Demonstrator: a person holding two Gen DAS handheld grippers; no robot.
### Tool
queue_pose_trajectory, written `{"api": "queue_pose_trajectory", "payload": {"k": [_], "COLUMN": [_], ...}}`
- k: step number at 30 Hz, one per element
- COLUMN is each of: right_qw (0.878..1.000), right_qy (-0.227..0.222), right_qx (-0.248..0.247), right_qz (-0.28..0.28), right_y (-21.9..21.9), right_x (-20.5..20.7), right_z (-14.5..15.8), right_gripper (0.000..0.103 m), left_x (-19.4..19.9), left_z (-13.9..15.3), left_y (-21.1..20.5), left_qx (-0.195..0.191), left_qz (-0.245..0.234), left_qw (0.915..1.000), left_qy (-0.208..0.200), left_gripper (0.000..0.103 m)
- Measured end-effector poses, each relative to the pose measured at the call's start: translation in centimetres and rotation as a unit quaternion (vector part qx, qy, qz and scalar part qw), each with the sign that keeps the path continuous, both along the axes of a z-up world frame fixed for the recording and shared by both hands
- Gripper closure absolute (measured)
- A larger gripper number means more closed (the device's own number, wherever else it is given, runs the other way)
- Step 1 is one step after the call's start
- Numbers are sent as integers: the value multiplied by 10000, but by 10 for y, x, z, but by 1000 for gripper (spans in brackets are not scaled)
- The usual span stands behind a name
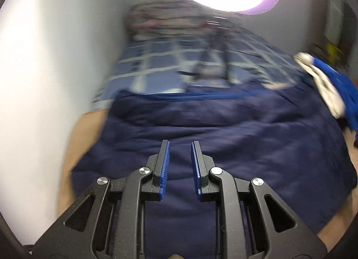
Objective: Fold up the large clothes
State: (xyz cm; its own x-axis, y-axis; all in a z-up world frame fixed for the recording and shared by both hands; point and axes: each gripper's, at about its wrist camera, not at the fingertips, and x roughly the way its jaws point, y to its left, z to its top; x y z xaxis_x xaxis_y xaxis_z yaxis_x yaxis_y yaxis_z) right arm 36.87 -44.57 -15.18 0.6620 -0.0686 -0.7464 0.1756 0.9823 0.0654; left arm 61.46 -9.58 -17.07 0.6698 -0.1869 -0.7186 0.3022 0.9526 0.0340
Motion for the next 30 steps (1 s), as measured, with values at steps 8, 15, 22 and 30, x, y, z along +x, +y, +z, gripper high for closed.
{"api": "queue_pose_trajectory", "payload": {"k": [8,15,22,30], "right_qw": [9849,9759,9534,9527], "right_qy": [549,348,191,46], "right_qx": [1197,1911,2852,2719], "right_qz": [-1126,-995,-961,-1360], "right_y": [-22,-29,-24,-19], "right_x": [-77,-76,-67,-41], "right_z": [-62,-72,-84,-87], "right_gripper": [25,19,19,19], "left_x": [21,48,-3,-109], "left_z": [-38,-94,-41,-54], "left_y": [-98,-117,-80,-79], "left_qx": [-113,84,-504,-498], "left_qz": [-70,-26,156,-244], "left_qw": [9995,9965,9975,9972], "left_qy": [273,836,466,498], "left_gripper": [85,85,85,85]}}
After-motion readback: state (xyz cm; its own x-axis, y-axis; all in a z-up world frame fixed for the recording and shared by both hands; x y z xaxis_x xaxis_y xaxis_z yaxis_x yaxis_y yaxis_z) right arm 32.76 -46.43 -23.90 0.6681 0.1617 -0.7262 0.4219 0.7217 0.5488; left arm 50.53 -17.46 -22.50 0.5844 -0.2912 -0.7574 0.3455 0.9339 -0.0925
